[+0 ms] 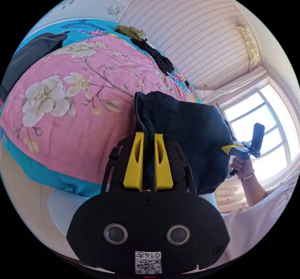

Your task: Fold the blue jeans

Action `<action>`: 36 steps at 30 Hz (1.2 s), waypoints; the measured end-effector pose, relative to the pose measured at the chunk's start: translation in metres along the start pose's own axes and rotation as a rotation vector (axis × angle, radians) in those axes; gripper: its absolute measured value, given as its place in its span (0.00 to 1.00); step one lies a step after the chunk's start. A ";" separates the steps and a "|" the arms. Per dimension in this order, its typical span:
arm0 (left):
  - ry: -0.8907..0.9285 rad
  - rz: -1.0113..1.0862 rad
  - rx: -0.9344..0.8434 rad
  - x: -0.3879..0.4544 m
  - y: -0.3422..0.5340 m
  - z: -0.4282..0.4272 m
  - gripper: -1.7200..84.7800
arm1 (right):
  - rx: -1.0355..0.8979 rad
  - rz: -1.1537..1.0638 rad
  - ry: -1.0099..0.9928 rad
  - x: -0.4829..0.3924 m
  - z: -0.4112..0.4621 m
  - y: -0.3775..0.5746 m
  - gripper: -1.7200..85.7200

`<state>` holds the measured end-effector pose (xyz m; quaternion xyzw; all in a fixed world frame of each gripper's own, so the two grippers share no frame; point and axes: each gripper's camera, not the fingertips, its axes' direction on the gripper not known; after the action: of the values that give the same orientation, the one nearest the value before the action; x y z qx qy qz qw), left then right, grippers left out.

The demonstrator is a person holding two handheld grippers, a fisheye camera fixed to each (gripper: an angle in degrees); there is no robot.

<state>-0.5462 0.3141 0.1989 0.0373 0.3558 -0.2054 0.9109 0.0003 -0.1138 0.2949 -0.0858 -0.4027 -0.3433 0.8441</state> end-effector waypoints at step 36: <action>-0.584 -0.091 0.676 -0.061 -0.009 -0.140 0.08 | -0.276 -0.218 0.121 -0.113 0.041 -0.104 0.11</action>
<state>-0.6790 0.3567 0.1360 0.2575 -0.0023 -0.3520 0.8999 -0.1423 -0.1166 0.2252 -0.1361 -0.3072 -0.4892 0.8049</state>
